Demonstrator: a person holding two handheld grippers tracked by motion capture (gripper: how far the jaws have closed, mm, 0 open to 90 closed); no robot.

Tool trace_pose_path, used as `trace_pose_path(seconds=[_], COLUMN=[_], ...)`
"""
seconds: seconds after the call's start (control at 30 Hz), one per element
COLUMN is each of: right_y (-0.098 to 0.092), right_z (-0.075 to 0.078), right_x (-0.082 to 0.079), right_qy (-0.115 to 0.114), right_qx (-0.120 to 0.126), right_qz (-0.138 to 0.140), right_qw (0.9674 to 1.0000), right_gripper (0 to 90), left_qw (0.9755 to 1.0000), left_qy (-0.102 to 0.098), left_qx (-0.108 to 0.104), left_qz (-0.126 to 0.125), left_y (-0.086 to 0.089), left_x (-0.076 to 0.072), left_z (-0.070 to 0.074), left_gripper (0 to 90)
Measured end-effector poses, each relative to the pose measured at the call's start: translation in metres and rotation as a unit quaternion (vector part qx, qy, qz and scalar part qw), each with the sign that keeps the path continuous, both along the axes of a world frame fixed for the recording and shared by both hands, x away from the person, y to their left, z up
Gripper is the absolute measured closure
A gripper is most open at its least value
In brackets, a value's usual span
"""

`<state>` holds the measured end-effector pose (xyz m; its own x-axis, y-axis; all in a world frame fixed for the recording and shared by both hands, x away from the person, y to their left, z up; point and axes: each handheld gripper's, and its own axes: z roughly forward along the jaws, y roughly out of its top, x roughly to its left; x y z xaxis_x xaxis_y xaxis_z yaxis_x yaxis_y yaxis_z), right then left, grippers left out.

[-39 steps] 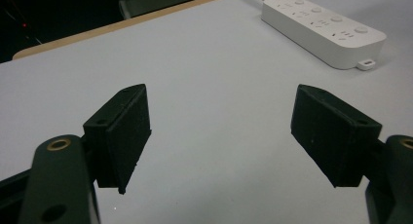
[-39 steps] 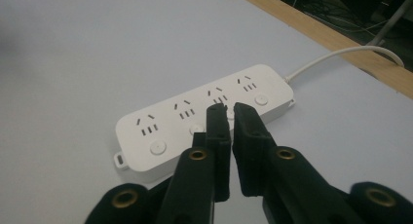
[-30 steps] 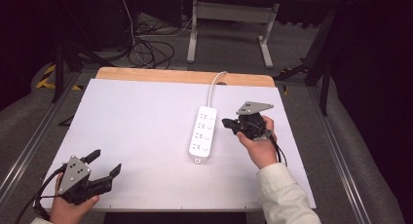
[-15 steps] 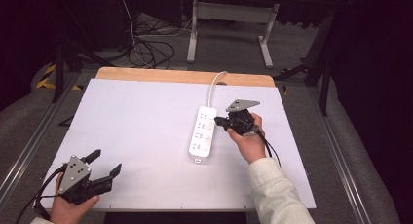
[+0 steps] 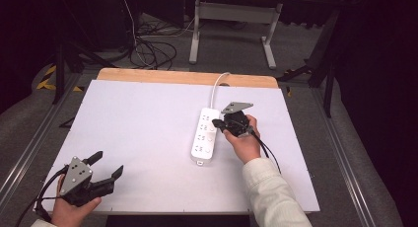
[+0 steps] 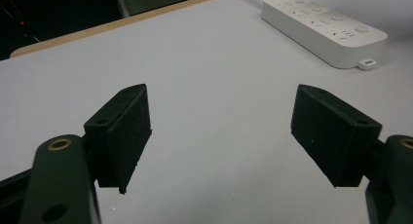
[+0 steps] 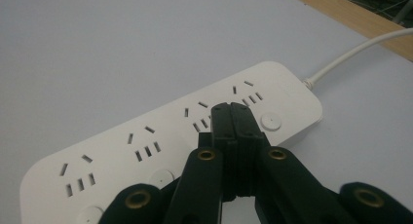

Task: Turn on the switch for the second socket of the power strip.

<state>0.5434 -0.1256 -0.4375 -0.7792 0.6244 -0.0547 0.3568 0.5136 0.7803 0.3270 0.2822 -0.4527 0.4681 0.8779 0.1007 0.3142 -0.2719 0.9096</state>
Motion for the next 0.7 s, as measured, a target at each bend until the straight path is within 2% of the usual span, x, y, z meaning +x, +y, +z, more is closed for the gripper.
trace_pose_path(seconds=[0.17,0.7], right_y=[0.004,0.011], right_z=[-0.006,-0.017], right_x=[0.004,0.007], right_qy=[0.003,0.017], right_qx=[-0.011,-0.020], right_qz=[-0.002,-0.006], right_qw=[0.9999,0.9996], right_gripper=[90.0,90.0], left_qw=[1.0000,1.0000], left_qy=[0.001,0.000], left_qx=[-0.002,-0.002], left_qz=[0.000,-0.002], left_y=[0.000,-0.001], left_x=[0.000,0.000], left_z=[0.000,0.000], left_gripper=[22.8,22.8])
